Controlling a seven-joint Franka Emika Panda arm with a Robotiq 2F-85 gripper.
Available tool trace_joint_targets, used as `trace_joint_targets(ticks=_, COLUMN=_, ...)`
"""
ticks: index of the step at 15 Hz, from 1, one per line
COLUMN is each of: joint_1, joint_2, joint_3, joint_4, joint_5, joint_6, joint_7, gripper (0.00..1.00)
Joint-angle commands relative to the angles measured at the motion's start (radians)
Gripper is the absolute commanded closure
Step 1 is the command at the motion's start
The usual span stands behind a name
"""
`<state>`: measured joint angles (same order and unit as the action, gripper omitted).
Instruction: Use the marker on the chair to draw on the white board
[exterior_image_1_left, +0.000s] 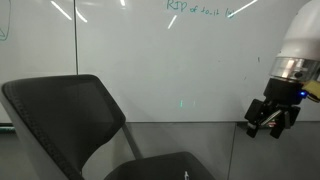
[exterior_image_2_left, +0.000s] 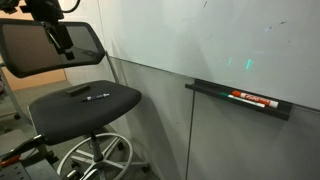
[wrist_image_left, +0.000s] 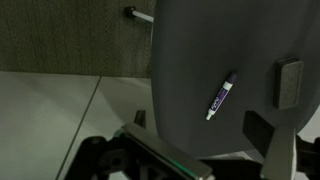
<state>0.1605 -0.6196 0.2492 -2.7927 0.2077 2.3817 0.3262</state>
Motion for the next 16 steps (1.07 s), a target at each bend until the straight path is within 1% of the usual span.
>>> trace_joint_targets(ticks=1, joint_1=0.04, joint_2=0.063, joint_3=0.006, joint_4=0.008, joint_5=0.011, joint_6=0.059, joint_7=-0.015, gripper=0.0)
trace_joint_targets(ticks=8, joint_1=0.095, joint_2=0.202, joint_3=0.045, joint_4=0.014, joint_5=-0.006, joint_6=0.182, joint_7=-0.02, gripper=0.0)
trace_joint_targets(ticks=11, joint_1=0.117, joint_2=0.295, joint_3=0.092, joint_4=0.021, joint_5=-0.028, joint_6=0.282, joint_7=-0.01, gripper=0.0)
trace_joint_targets(ticks=14, joint_1=0.116, joint_2=0.388, joint_3=0.146, joint_4=0.034, joint_5=-0.091, joint_6=0.369, joint_7=0.015, gripper=0.0)
trace_joint_targets(ticks=16, joint_1=0.089, joint_2=0.452, joint_3=0.189, joint_4=0.047, joint_5=-0.185, joint_6=0.415, joint_7=0.061, gripper=0.0)
